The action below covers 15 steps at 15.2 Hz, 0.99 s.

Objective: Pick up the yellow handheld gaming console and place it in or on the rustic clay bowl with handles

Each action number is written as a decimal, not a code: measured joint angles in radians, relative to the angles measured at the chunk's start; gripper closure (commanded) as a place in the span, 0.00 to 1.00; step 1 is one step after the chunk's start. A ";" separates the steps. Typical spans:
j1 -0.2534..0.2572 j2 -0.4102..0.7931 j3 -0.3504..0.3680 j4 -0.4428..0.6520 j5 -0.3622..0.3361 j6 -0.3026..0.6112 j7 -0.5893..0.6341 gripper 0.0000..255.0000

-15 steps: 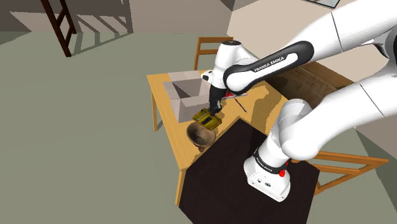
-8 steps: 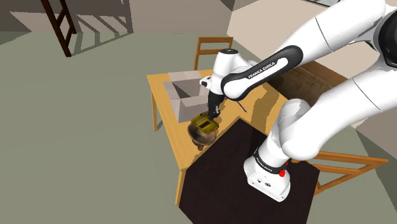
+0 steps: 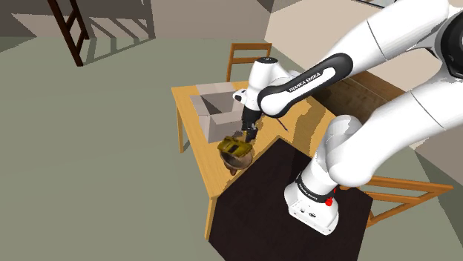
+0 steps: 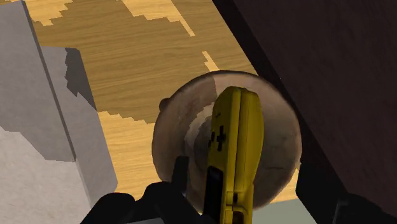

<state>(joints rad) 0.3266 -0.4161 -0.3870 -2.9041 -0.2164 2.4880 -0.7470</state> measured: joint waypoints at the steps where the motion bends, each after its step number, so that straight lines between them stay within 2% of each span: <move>1: 0.000 0.000 0.000 0.000 0.000 0.000 0.000 0.00; 4: 0.000 0.000 0.000 0.000 0.000 0.000 0.000 0.00; 9: -0.015 -0.125 0.027 0.048 -0.001 -0.170 0.007 0.00; 15: -0.015 -0.139 0.032 0.053 0.000 -0.190 0.010 0.00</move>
